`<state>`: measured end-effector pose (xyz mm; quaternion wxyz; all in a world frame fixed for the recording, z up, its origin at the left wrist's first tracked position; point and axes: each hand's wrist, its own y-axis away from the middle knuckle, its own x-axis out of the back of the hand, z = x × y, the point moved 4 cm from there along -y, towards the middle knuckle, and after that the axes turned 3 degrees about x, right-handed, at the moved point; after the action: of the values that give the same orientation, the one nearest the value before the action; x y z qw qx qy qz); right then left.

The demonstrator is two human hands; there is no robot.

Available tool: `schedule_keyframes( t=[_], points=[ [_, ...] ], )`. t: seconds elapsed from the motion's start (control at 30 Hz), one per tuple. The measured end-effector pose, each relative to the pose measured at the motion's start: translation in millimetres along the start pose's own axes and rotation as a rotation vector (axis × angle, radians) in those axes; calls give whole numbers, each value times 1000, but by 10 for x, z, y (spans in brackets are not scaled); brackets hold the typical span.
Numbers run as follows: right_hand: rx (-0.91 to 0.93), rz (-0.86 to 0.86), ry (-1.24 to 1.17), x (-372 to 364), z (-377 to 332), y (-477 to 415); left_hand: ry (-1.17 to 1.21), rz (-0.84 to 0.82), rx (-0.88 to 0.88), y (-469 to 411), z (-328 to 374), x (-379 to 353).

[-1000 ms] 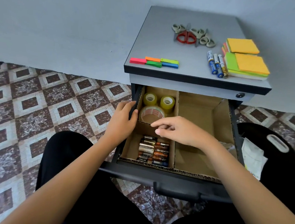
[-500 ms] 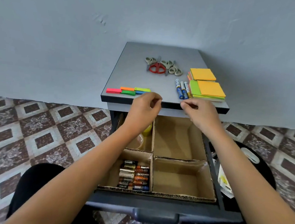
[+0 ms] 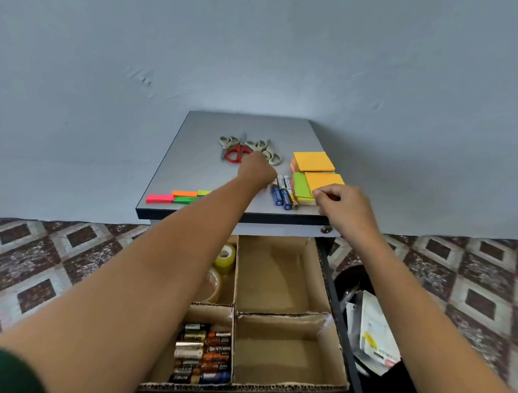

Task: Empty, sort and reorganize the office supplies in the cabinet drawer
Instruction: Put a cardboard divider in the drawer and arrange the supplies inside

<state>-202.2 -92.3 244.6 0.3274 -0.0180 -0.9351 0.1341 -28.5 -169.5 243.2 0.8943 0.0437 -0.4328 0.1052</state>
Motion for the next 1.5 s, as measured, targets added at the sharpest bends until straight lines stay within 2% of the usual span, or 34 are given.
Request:
schedule_keyframes(
  t=[0.13,0.3,0.43,0.73,0.97,1.07,1.33,1.5],
  points=[
    [9,-6,0,96,-13,-81,12,-82,74,-107,12,-104],
    [64,-34,73,78,-150,-281,195,-277,213,-96,42,-97],
    [96,-83,184,-62,-263,-569,297,-230,268,-101,-24,-48],
    [116,-355,591,-644,-330,-997,595,-194,309,-41,-210,321],
    [118,-338,739,-817,-362,-1027,534,-257,379,55,-349,460],
    [94,-341,718,-847,-321,-1035,412,-300,358,96,-347,431],
    [-7,-263,395,-462,-381,-1075,240,-383,318,167,-191,177],
    [-99,-361,225,-305,-320,-991,136,-354,290,150,-140,36]
  ],
)
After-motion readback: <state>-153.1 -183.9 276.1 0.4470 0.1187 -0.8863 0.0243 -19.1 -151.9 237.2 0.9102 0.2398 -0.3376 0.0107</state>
